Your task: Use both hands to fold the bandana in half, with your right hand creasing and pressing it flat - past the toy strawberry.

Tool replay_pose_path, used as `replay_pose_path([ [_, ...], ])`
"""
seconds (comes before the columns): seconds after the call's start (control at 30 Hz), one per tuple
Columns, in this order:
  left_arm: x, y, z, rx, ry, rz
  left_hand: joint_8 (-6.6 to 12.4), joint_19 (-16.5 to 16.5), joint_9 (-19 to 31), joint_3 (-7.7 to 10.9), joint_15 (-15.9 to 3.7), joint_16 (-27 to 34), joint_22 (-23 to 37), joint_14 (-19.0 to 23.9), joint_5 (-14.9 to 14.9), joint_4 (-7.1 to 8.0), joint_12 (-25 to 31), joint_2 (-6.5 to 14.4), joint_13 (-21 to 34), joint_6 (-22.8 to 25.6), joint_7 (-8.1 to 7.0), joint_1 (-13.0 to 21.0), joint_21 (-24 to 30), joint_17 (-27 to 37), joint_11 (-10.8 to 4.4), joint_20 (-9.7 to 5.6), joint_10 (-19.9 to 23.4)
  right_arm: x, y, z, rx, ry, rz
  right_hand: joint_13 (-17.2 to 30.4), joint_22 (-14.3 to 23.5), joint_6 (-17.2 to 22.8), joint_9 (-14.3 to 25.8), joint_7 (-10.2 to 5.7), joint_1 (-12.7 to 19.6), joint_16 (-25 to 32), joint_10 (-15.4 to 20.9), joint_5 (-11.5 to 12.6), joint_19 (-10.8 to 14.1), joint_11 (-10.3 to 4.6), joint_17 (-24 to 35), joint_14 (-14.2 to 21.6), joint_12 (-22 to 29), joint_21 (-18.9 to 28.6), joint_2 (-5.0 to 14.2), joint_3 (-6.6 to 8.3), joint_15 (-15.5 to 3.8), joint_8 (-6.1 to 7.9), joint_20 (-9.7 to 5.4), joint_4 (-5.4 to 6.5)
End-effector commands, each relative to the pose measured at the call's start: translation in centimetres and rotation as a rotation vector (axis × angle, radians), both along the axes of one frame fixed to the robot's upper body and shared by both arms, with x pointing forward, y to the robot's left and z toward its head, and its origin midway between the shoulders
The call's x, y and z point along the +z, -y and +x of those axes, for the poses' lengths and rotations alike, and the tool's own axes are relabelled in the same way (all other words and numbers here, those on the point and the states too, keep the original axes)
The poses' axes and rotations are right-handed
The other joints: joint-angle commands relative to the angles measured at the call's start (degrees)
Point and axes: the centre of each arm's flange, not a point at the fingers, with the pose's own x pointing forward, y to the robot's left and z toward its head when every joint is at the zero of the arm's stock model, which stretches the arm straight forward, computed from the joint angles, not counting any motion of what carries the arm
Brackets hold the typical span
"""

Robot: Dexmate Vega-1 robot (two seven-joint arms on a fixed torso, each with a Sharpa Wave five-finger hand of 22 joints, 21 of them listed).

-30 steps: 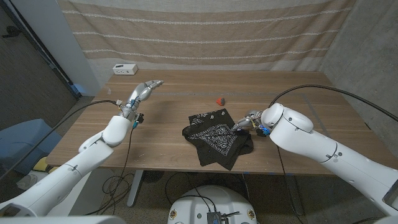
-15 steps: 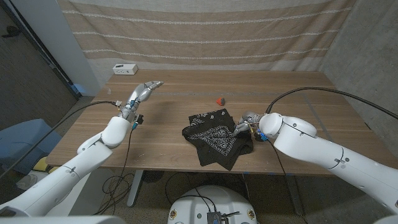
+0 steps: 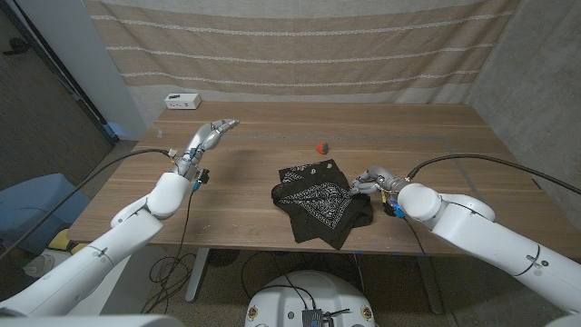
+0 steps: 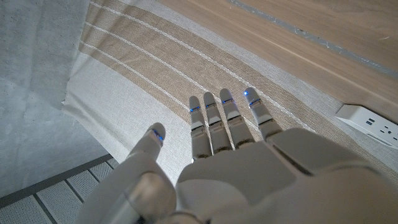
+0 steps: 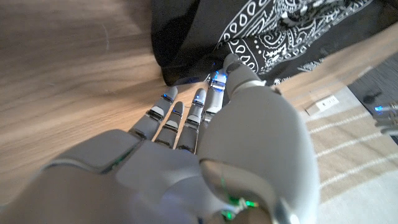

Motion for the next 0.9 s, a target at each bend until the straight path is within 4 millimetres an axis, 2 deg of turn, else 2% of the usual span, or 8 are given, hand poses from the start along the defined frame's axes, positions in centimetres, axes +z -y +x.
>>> replay_pose_path([
  [0.03,0.1,0.4,-0.6,-0.012,0.012,0.010,-0.16,0.38,0.03,0.10,0.01,0.16,0.17,-0.09,-0.12,-0.19,0.10,0.02,0.29,-0.22,0.03,-0.06,-0.33,0.20,-0.22,0.00,-0.06,2.5,0.2,-3.4,0.537,0.070,0.334,0.49,0.23,-0.22,6.66,-0.72,-0.24,-0.83,-1.50,1.50,-0.75,0.15,0.24,-1.25,-0.74,-0.51,-0.89,0.90,1.21,4.62,1.25,0.26],
  [0.17,0.3,0.7,-0.5,-0.019,0.013,0.021,-0.18,0.39,0.03,0.12,-0.02,0.14,0.17,-0.16,-0.12,-0.17,0.09,0.07,0.29,-0.29,0.14,-0.06,-0.34,0.21,-0.27,-0.01,-0.10,2.6,0.4,-3.8,0.613,0.032,0.342,0.67,0.26,-0.75,7.73,-0.96,-0.41,-1.34,-2.31,2.34,-1.33,0.97,0.41,-2.23,-1.13,-0.84,-1.05,1.38,2.14,5.34,1.26,0.38],
  [0.37,0.4,1.2,-0.3,-0.030,0.010,0.033,-0.18,0.41,0.03,0.15,-0.01,0.15,0.17,-0.14,-0.11,-0.16,0.02,0.11,0.29,-0.32,0.10,-0.07,-0.37,0.21,-0.06,0.00,-0.30,3.0,0.4,-5.1,0.701,0.088,0.384,0.79,0.29,-1.10,8.84,-1.23,-0.72,-1.80,-3.73,3.18,-1.84,0.22,0.62,-3.30,-1.84,-1.14,-1.38,1.85,2.46,6.20,1.23,0.49],
  [0.5,0.4,1.3,-0.3,-0.036,0.007,0.039,-0.18,0.38,0.03,0.15,-0.05,0.14,0.17,-0.17,-0.11,-0.16,0.02,0.11,0.28,-0.35,0.05,-0.08,-0.40,0.21,-0.10,-0.01,-0.32,3.2,0.4,-5.7,0.723,0.131,0.396,0.78,0.29,-1.40,9.36,-1.74,-0.88,-1.99,-4.60,3.36,-2.05,0.50,0.70,-3.80,-2.31,-1.28,-1.87,2.04,2.74,6.55,1.10,0.42],
  [0.63,0.5,1.3,-0.3,-0.039,0.005,0.042,-0.20,0.33,0.03,0.12,-0.09,0.14,0.17,-0.21,-0.12,-0.10,0.06,0.11,0.28,-0.43,-0.10,-0.15,-0.43,0.24,-0.17,-0.02,-0.26,3.2,0.2,-6.5,0.695,0.209,0.406,0.74,0.31,-1.01,9.91,-4.07,-1.09,-2.06,-5.91,3.54,-2.27,0.49,0.83,-4.09,-3.00,-1.45,-2.43,2.49,2.86,7.17,1.20,0.38],
  [0.7,0.5,1.3,-0.3,-0.038,0.004,0.044,-0.23,0.33,0.03,0.13,-0.04,0.14,0.17,-0.21,-0.12,-0.09,0.03,0.11,0.28,-0.50,-0.03,-0.16,-0.44,0.24,-0.06,0.05,-0.34,3.4,-0.1,-7.0,0.666,0.242,0.383,0.71,0.32,-1.00,9.58,-5.39,-1.17,-2.08,-6.43,3.63,-2.28,-0.13,0.89,-4.25,-3.27,-1.48,-2.71,2.72,2.80,7.02,1.21,0.36],
  [0.77,0.6,1.3,-0.2,-0.041,0.002,0.045,-0.23,0.33,0.03,0.12,-0.08,0.15,0.18,-0.20,-0.12,-0.06,0.04,0.12,0.28,-0.52,-0.05,-0.20,-0.45,0.25,-0.01,0.02,-0.33,3.8,-0.8,-7.6,0.638,0.253,0.327,0.68,0.33,-0.72,9.16,-5.65,-1.25,-2.10,-6.58,3.68,-2.43,-0.62,0.91,-4.34,-3.36,-1.56,-2.99,2.83,2.59,6.90,1.30,0.32],
  [0.9,0.9,1.4,0.1,-0.055,-0.029,0.069,-0.23,0.42,0.03,0.15,-0.17,0.28,0.18,0.16,-0.12,-0.02,0.07,0.14,0.29,-0.56,-0.03,-0.23,-0.44,0.25,0.03,0.07,-0.30,4.8,-2.8,-8.6,0.526,0.230,0.122,0.58,0.35,-0.62,7.87,-7.97,-1.63,-2.08,-7.28,3.76,-2.88,-1.63,1.01,-4.53,-3.76,-1.80,-3.66,3.20,2.32,6.19,1.57,0.38],
])
